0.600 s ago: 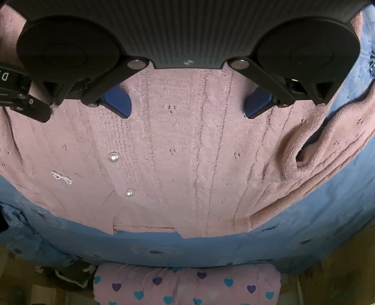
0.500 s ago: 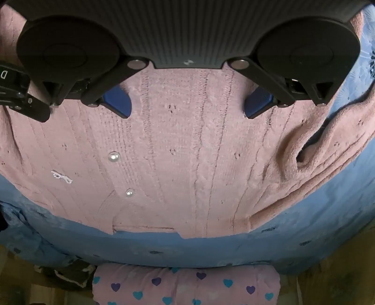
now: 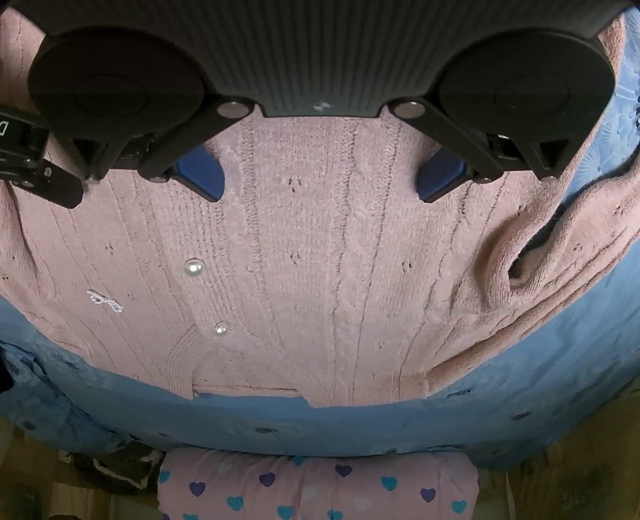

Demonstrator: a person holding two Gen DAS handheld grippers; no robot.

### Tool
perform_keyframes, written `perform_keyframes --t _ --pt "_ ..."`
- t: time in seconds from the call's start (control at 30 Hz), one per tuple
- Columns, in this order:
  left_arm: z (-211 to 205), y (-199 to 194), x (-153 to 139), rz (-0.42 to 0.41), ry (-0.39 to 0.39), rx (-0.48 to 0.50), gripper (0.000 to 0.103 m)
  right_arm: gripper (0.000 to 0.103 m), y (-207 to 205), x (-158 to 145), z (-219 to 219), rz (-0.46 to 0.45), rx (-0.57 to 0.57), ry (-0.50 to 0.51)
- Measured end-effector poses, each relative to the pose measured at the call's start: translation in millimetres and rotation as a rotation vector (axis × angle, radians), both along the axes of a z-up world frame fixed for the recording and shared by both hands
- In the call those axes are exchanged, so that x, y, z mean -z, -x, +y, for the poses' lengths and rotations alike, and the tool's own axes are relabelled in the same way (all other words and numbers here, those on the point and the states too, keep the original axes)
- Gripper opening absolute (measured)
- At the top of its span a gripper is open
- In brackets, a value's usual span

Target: Fold small clothes

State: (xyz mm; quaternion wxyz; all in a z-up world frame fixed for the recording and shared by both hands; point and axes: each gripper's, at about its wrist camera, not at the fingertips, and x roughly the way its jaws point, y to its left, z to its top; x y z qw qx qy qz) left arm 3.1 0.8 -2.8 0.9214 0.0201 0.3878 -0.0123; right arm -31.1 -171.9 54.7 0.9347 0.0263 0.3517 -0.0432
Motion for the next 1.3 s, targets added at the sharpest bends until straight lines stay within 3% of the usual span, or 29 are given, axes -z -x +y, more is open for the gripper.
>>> perform_keyframes --t 1.3 --pt "1.3 0.9 -0.5 -0.002 -0.003 0.002 0.103 0.103 1.0 5.5 2.0 0.009 -0.002 0.010"
